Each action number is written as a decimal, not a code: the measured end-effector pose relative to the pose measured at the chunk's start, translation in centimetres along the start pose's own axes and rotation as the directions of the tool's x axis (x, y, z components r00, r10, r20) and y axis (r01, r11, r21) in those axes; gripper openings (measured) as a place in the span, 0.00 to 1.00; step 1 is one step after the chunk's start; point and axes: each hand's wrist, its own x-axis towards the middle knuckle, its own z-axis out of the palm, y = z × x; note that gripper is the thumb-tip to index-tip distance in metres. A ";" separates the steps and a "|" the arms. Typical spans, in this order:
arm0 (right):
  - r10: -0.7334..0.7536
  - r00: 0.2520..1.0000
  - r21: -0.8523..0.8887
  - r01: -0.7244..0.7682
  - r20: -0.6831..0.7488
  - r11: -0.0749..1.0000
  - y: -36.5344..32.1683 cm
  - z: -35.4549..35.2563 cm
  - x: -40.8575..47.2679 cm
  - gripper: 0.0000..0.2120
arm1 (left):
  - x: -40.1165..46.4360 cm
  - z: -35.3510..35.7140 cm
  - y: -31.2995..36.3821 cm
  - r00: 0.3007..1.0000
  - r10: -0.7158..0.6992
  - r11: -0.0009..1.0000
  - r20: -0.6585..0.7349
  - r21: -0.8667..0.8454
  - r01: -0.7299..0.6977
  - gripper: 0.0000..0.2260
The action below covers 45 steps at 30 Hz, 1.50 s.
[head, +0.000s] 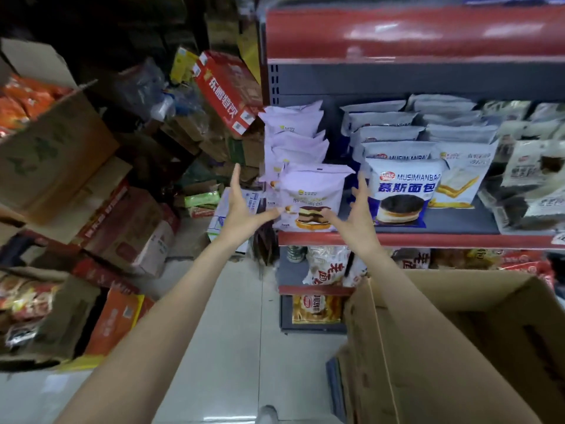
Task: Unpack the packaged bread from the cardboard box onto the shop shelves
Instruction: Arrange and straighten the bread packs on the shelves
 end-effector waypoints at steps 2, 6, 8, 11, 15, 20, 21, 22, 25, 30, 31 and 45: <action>0.032 0.999 0.045 -0.030 -0.043 0.999 -0.3 1.9 0.5 0.45 | 1.1 0.1 -0.2 0.999 -0.031 0.999 0.041 -0.009 0.032 0.51; 0.069 0.987 0.041 -0.063 -0.146 0.997 -0.6 4.8 0.9 0.41 | 3.2 1.3 0.1 0.993 -0.034 0.997 0.113 -0.064 0.042 0.50; 0.044 0.982 0.016 -0.042 -0.185 0.999 -0.7 5.4 1.0 0.39 | 3.9 1.9 0.0 0.987 -0.035 0.991 0.158 -0.125 0.055 0.48; 0.000 0.988 0.017 0.003 -0.157 1.000 -0.6 5.9 1.2 0.37 | 4.4 2.5 -0.9 0.984 -0.020 0.988 0.177 -0.150 0.047 0.47; -0.033 0.993 0.017 0.035 -0.111 0.999 0.0 6.2 2.0 0.36 | 4.1 3.2 -1.4 0.988 0.007 0.964 0.154 -0.265 0.034 0.48; -0.036 0.999 -0.042 0.035 -0.040 0.999 1.5 4.4 2.9 0.36 | 3.9 5.6 0.0 0.998 -0.010 0.973 0.056 -0.231 0.023 0.42; -0.053 0.998 -0.074 0.051 -0.030 0.996 1.7 4.1 3.1 0.35 | 3.9 5.7 0.0 0.999 -0.020 0.969 0.045 -0.244 0.030 0.41; -0.062 0.998 -0.099 0.060 -0.021 0.993 1.9 3.8 3.3 0.35 | 4.0 5.7 -0.1 0.999 -0.028 0.968 0.044 -0.249 0.038 0.42; -0.076 0.997 -0.129 0.075 -0.003 0.989 1.9 3.4 3.6 0.34 | 3.8 5.3 -0.2 0.996 -0.042 0.974 0.080 -0.217 0.059 0.46; -0.084 0.994 -0.148 0.074 -0.064 0.986 1.7 3.5 2.8 0.35 | 4.2 3.4 -1.1 0.989 -0.021 0.965 0.146 -0.256 0.058 0.38; -0.088 0.991 -0.141 0.073 -0.101 0.987 1.5 3.6 2.4 0.36 | 4.4 2.6 -1.1 0.993 -0.019 0.956 0.119 -0.289 0.053 0.36; -0.080 0.911 -0.288 -0.044 -0.404 0.957 0.7 9.8 0.5 0.51 | 13.1 0.1 -3.5 0.998 -0.003 0.961 0.067 -0.276 0.021 0.24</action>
